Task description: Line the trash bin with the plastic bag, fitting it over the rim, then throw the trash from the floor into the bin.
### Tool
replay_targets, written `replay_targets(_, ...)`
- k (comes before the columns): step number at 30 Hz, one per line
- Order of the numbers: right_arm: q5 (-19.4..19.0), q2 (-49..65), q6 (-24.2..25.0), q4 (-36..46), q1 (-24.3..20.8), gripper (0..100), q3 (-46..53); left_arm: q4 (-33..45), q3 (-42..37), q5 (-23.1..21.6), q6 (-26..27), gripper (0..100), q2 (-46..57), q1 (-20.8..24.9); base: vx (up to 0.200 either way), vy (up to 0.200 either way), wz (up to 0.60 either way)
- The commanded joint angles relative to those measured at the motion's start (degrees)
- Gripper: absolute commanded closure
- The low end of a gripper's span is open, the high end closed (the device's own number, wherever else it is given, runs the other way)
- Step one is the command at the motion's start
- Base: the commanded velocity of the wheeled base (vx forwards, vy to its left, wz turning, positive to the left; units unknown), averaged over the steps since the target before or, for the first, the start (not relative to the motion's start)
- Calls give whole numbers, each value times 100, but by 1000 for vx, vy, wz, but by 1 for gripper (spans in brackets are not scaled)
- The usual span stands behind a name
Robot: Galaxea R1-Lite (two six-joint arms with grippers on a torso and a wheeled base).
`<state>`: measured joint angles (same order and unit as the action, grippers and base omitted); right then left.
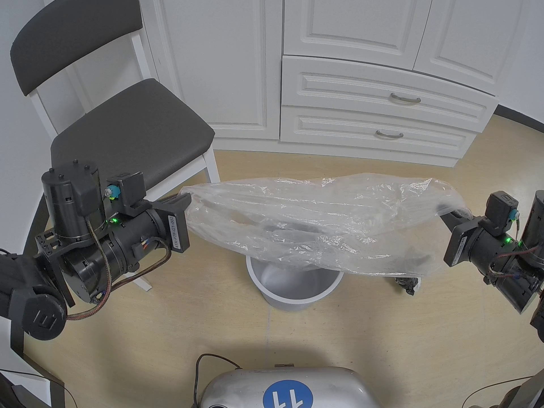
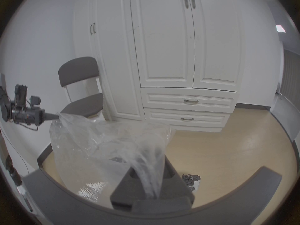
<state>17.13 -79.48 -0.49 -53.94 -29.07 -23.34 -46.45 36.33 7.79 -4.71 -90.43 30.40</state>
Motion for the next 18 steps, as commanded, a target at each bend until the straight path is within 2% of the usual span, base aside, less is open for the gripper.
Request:
replay_targets(1,1,21,-92,-2,-2,100,146,-14,-12,3,5,100,43,-26,0,0,0)
replay_targets(8,1,-15,-338,-2,-2,100,427,-31,-47,3,14,100,210,-26,0,0,0)
replay_targets(12,1,-129,-637,7,-2,100,656,-22,-100,-6,31,100,324,-52,0,0,0)
replay_targets(18,10,-155,-777,-2,-2,100,761,-22,-179,-6,242,100,342,-158,0,0,0)
